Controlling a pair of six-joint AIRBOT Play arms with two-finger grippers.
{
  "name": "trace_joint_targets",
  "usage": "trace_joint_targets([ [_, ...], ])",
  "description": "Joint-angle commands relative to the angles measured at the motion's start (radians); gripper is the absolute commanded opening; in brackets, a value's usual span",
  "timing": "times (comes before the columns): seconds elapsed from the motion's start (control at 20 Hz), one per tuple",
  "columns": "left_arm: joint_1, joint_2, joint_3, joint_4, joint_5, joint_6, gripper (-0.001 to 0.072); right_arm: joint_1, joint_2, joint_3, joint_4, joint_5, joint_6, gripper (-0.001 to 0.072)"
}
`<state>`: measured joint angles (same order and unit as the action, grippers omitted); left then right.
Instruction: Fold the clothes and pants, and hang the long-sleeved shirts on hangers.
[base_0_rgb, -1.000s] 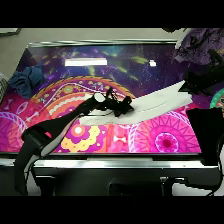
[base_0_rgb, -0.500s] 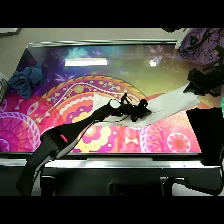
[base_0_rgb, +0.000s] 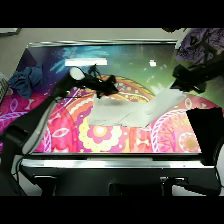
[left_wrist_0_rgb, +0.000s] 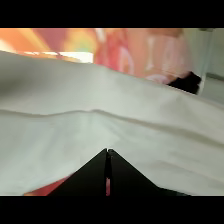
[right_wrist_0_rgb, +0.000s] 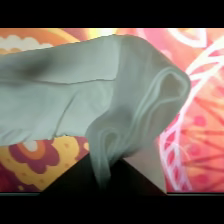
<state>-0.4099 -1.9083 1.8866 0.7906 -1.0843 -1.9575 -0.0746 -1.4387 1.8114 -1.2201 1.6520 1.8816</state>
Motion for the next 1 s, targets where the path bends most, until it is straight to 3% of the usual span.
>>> trace_joint_targets([
  [0.0,0.158,0.161,0.001,0.372,-0.249,-0.022,0.0016,0.172,0.000,0.001,-0.003,-0.119,0.159,0.0028],
  [0.15,0.254,0.260,0.001,0.521,-0.349,0.037,0.0017,0.333,0.000,0.001,0.000,-0.287,0.285,0.0028],
  [0.35,0.328,0.320,0.000,0.572,-0.425,0.084,0.0017,0.502,-0.058,0.001,-0.026,-0.415,0.401,0.0028],
  [0.95,0.359,0.338,0.000,0.571,-0.469,0.126,0.0019,0.685,-0.347,0.001,0.022,-0.585,0.446,0.0029],
])
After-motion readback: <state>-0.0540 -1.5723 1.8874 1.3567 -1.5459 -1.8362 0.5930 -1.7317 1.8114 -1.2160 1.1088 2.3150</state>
